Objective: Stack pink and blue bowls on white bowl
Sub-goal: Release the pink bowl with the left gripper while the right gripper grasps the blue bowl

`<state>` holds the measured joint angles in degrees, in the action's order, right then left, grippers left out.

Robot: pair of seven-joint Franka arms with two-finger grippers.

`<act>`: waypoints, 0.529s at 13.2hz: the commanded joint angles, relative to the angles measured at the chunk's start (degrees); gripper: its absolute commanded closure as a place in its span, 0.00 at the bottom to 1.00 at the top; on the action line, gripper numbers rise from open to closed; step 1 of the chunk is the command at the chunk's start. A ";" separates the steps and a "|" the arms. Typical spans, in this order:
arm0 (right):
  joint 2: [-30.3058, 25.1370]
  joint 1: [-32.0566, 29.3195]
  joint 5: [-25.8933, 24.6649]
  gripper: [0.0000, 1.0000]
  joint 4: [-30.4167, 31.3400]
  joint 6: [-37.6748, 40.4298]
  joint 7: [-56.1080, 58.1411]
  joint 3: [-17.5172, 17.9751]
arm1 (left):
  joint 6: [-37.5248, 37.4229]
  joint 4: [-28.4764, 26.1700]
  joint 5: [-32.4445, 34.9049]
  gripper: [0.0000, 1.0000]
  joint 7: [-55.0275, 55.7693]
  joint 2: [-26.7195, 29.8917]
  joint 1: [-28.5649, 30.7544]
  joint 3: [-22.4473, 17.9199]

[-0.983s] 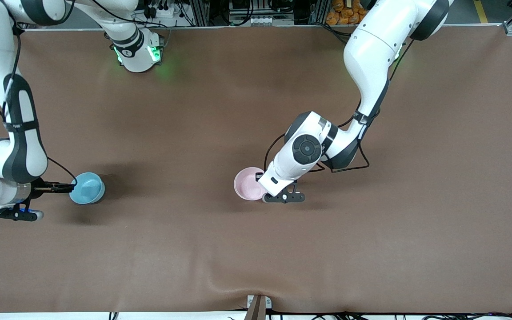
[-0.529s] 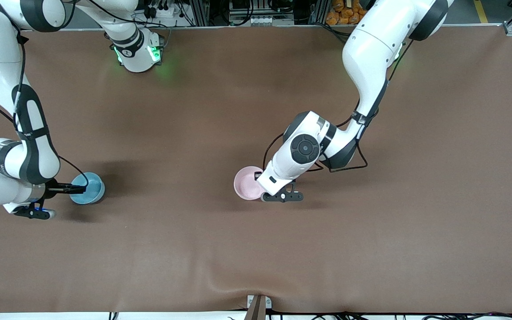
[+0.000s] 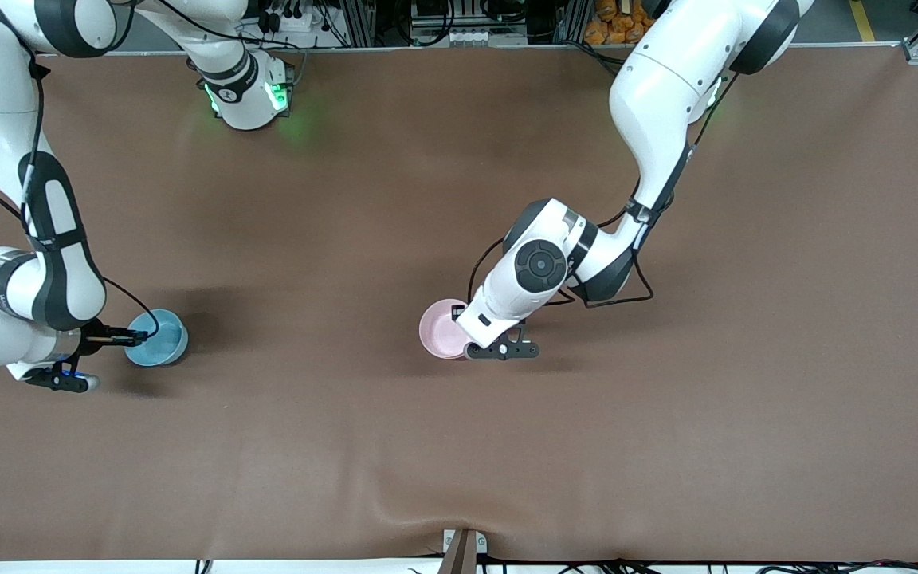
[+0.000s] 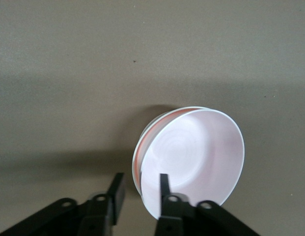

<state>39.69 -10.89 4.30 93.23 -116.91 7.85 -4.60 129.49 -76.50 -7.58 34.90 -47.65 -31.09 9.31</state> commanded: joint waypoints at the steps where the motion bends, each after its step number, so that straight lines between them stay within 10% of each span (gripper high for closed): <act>1: -1.01 -0.09 0.88 1.00 1.43 -0.16 1.81 0.21 | 1.20 1.53 -0.77 0.00 0.17 -0.87 -0.99 -0.61; 7: -6.28 0.43 0.88 1.00 -1.12 3.34 7.53 0.47 | -1.16 1.00 -0.15 0.00 0.35 2.99 0.68 -0.87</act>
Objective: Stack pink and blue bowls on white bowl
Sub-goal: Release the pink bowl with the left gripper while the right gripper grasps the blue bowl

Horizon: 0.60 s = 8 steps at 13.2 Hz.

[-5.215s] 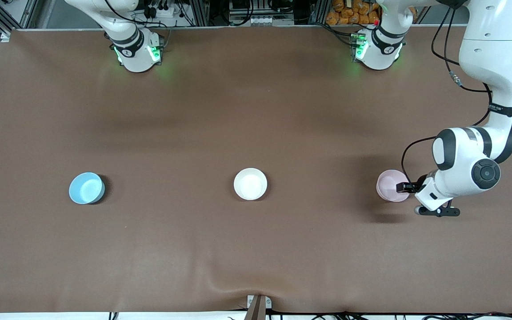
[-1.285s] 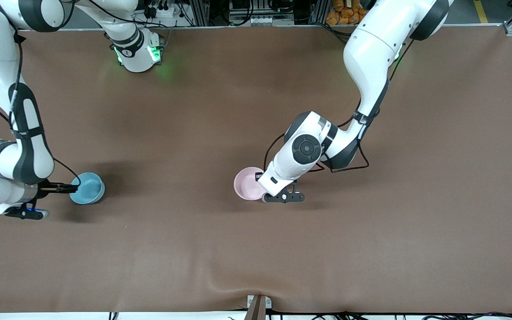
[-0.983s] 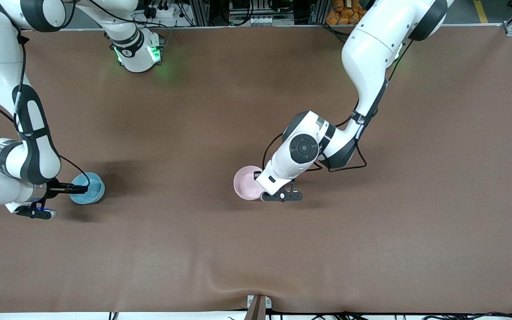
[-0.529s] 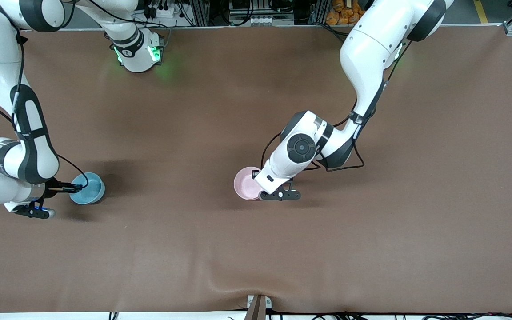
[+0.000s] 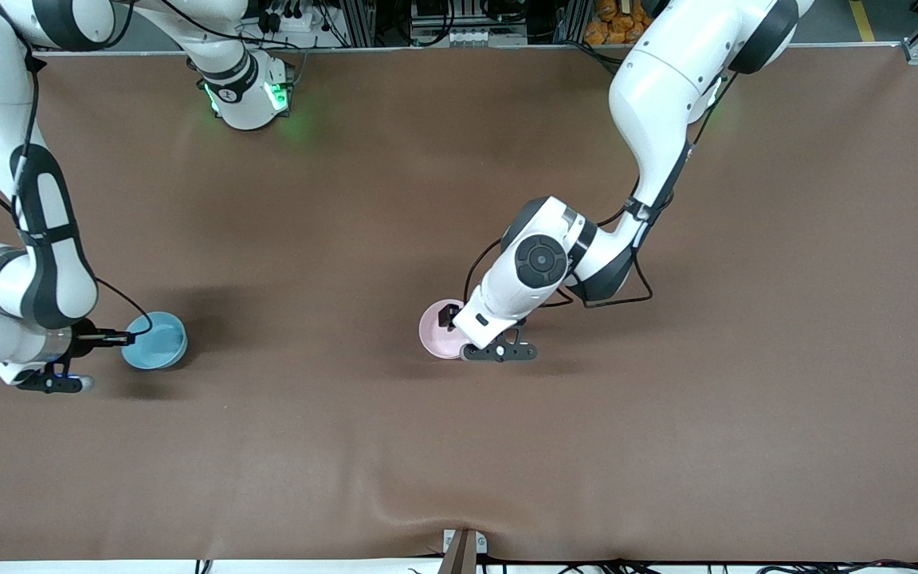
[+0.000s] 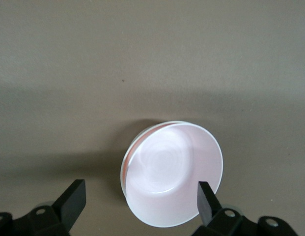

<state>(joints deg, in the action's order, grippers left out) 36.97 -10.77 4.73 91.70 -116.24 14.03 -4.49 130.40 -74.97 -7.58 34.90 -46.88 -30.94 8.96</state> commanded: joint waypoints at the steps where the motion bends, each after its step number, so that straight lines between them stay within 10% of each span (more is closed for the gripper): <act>1: -5.05 0.31 0.55 1.00 0.24 4.86 1.35 1.66 | -3.99 -0.53 0.11 0.00 0.26 3.19 1.40 -1.31; 8: -12.98 6.44 9.07 1.00 -0.73 13.32 -23.03 12.30 | -16.74 -1.23 6.24 0.00 0.17 12.85 11.23 -1.40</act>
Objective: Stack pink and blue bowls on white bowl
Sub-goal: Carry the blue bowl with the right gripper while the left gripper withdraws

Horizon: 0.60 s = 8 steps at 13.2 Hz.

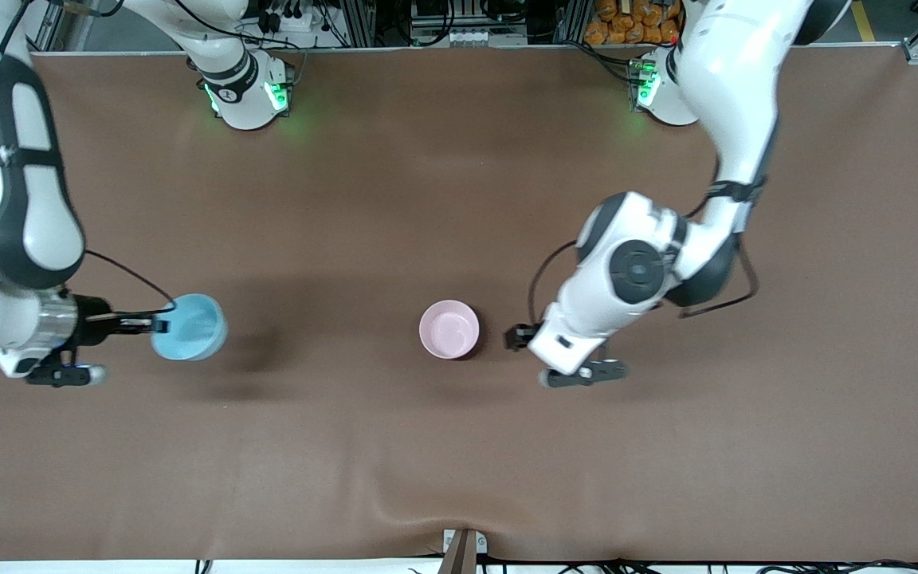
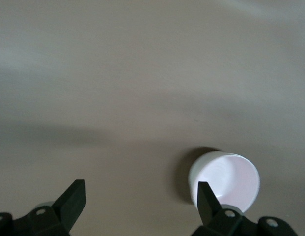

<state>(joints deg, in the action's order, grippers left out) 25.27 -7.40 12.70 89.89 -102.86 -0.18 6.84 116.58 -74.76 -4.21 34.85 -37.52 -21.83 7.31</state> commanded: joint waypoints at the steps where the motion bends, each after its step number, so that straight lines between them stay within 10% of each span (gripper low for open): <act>1: -1.28 5.18 1.54 1.00 0.64 -0.40 -13.74 1.07 | -4.33 -1.44 4.63 0.00 0.13 4.81 3.62 0.25; 8: 2.40 22.94 6.11 1.00 -0.68 -10.29 -48.81 0.98 | -19.62 -1.88 7.90 0.00 -14.36 14.57 12.95 0.69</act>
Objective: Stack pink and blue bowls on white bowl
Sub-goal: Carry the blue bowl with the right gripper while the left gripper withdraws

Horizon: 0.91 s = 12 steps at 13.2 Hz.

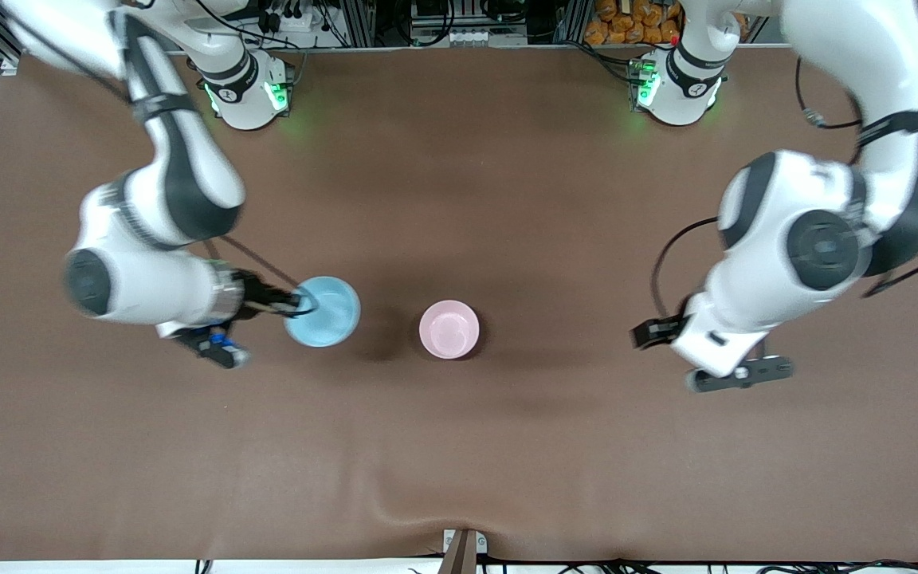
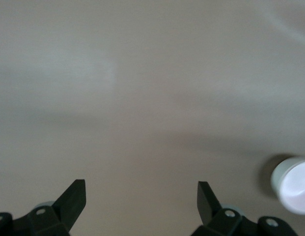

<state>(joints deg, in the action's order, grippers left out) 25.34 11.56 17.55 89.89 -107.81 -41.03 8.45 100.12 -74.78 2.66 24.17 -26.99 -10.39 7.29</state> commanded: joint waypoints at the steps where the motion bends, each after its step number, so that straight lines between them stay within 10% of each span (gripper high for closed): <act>1: 3.57 6.34 1.09 1.00 -0.68 -8.96 -12.80 -0.71 | -4.48 -2.03 1.04 0.00 -3.87 5.53 1.69 0.45; 4: 6.82 12.15 0.65 1.00 -2.60 -14.61 -24.07 -0.80 | -6.52 -6.49 1.12 0.00 -4.13 11.67 5.02 0.62; 8: 11.66 15.95 -3.55 1.00 -7.28 -15.86 -32.70 -1.24 | 2.52 -26.08 1.12 0.00 -4.48 27.05 6.43 0.97; 12: 12.19 16.21 -4.01 1.00 -5.34 -16.03 -33.15 -1.24 | 2.36 -26.12 -2.98 0.00 -10.27 29.26 12.31 0.88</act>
<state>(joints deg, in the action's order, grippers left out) 36.93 27.36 14.48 85.18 -124.42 -72.75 7.61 101.03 -98.63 2.28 17.90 -0.37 -1.96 7.61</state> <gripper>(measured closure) 0.974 0.000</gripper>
